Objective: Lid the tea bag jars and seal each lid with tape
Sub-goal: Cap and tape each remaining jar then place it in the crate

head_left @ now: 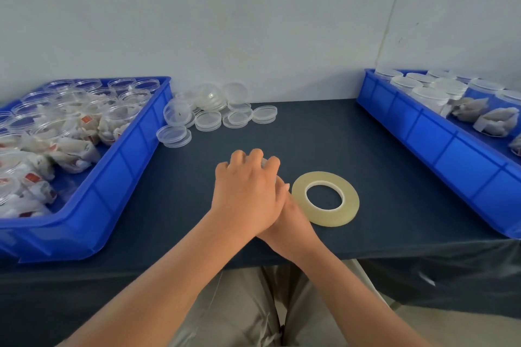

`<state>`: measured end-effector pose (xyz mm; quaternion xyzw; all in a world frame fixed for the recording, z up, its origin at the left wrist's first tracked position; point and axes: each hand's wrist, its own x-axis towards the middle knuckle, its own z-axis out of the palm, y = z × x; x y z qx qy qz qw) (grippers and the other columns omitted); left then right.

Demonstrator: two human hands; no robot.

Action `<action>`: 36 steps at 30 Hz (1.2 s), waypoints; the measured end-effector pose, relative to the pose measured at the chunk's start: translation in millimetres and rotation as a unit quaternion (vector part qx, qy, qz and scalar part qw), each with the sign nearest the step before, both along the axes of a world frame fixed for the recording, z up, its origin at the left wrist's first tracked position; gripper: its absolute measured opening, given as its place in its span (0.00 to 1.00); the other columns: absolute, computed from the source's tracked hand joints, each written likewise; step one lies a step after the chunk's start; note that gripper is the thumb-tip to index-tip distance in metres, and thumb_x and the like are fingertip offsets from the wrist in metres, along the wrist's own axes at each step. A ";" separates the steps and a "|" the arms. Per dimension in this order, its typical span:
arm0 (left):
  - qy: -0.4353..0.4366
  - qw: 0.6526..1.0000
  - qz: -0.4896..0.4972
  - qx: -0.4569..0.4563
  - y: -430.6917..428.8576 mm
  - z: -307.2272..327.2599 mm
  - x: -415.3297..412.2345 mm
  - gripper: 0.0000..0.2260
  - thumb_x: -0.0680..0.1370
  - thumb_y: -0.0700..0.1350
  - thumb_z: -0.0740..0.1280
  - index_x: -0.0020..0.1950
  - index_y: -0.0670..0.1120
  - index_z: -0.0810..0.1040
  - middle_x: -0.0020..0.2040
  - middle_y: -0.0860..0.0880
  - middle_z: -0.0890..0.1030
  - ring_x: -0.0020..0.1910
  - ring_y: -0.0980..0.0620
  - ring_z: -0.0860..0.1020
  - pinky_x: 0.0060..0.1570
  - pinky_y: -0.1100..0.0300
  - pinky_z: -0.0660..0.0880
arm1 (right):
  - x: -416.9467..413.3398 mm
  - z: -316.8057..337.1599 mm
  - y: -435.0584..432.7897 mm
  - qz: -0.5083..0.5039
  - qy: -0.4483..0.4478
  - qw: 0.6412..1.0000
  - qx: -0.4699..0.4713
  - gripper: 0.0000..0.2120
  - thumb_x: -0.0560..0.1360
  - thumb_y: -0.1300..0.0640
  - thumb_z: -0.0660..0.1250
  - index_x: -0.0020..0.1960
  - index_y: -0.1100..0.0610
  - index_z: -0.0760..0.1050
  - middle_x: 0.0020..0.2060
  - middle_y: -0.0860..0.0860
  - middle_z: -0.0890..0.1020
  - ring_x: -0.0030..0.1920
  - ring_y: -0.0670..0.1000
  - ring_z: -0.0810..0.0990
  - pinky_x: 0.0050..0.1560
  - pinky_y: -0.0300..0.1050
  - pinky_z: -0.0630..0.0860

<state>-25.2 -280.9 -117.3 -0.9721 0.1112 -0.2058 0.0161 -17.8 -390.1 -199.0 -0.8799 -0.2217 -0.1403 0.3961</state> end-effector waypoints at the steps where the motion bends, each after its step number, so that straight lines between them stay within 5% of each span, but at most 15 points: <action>1: 0.000 1.000 0.002 -0.002 -0.9 -1.0 1.9 0.21 0.82 0.66 0.58 0.64 0.53 0.75 0.59 0.52 0.77 0.56 0.46 0.75 0.48 0.49 0.74 | 0.1 0.0 0.4 0.001 -0.002 1.000 -0.004 0.21 0.74 0.36 0.59 0.64 0.41 0.69 0.53 0.21 0.67 0.56 0.28 0.72 0.50 0.20 0.68; 7: 0.032 0.995 -0.085 -0.033 11.5 7.8 8.7 0.25 0.76 0.74 0.55 0.56 0.58 0.76 0.55 0.59 0.77 0.54 0.53 0.75 0.45 0.54 0.77 | 3.7 1.2 -0.2 -0.023 0.029 0.998 0.042 0.30 0.70 0.36 0.71 0.66 0.49 0.70 0.48 0.30 0.71 0.54 0.29 0.74 0.49 0.24 0.71; 11: 0.062 0.975 -0.180 -0.112 20.5 14.6 10.1 0.13 0.80 0.65 0.63 0.49 0.60 0.81 0.52 0.62 0.80 0.54 0.59 0.74 0.47 0.57 0.76 | 2.8 6.2 -0.5 -0.004 0.080 0.995 0.053 0.23 0.68 0.47 0.78 0.60 0.46 0.75 0.45 0.39 0.82 0.46 0.40 0.82 0.43 0.43 0.82; 14: 0.121 0.936 -0.287 -0.161 33.1 20.4 12.1 0.07 0.81 0.56 0.68 0.48 0.59 0.86 0.54 0.63 0.83 0.57 0.61 0.79 0.54 0.52 0.79 | -3.3 9.6 -13.4 0.061 0.122 0.981 0.138 0.22 0.69 0.47 0.81 0.60 0.43 0.78 0.52 0.41 0.85 0.56 0.45 0.85 0.53 0.50 0.84; 17: 0.183 0.894 -0.346 -0.218 44.1 21.3 14.0 0.08 0.78 0.57 0.73 0.54 0.58 0.89 0.59 0.64 0.85 0.67 0.61 0.79 0.67 0.53 0.75 | -6.7 13.1 -17.9 0.095 0.137 0.976 0.141 0.26 0.69 0.46 0.83 0.64 0.44 0.77 0.57 0.43 0.84 0.61 0.48 0.83 0.59 0.53 0.83; 21: 0.154 0.911 -0.284 -0.257 59.3 13.9 16.3 0.30 0.71 0.67 0.76 0.72 0.64 0.78 0.75 0.68 0.72 0.80 0.64 0.61 0.76 0.60 0.60 | -7.1 12.3 -17.0 0.079 0.151 0.971 0.167 0.33 0.67 0.42 0.83 0.68 0.45 0.73 0.58 0.41 0.83 0.62 0.47 0.83 0.61 0.53 0.82; 24: 0.133 0.916 -0.212 -0.313 84.2 6.6 16.3 0.42 0.65 0.69 0.78 0.77 0.61 0.72 0.78 0.65 0.67 0.80 0.60 0.63 0.78 0.53 0.64 | -6.8 11.1 -18.2 0.069 0.167 0.965 0.188 0.36 0.66 0.39 0.83 0.70 0.41 0.71 0.60 0.39 0.82 0.63 0.44 0.82 0.62 0.49 0.82; 30: 0.228 0.854 -0.159 -0.439 87.1 1.8 -8.9 0.40 0.67 0.71 0.78 0.76 0.66 0.69 0.72 0.65 0.75 0.71 0.67 0.73 0.70 0.56 0.76 | -8.0 10.7 -13.2 0.053 0.164 0.970 0.172 0.38 0.66 0.36 0.82 0.70 0.39 0.69 0.61 0.37 0.82 0.63 0.44 0.81 0.62 0.49 0.82; 33: 0.193 0.893 -0.108 -0.391 45.1 2.7 -23.2 0.49 0.62 0.82 0.70 0.80 0.68 0.60 0.75 0.72 0.66 0.72 0.70 0.67 0.64 0.64 0.68 | -5.4 9.1 -10.8 0.058 0.130 0.978 0.152 0.37 0.68 0.45 0.84 0.71 0.41 0.70 0.60 0.40 0.83 0.60 0.46 0.84 0.57 0.52 0.84; 36: 0.106 0.926 -0.010 -0.362 10.5 1.8 -24.7 0.51 0.60 0.83 0.68 0.79 0.63 0.63 0.73 0.65 0.71 0.72 0.61 0.70 0.59 0.59 0.68 | -7.2 7.4 -7.5 0.048 0.093 0.984 0.142 0.36 0.69 0.46 0.83 0.71 0.43 0.70 0.58 0.40 0.82 0.59 0.46 0.84 0.55 0.52 0.84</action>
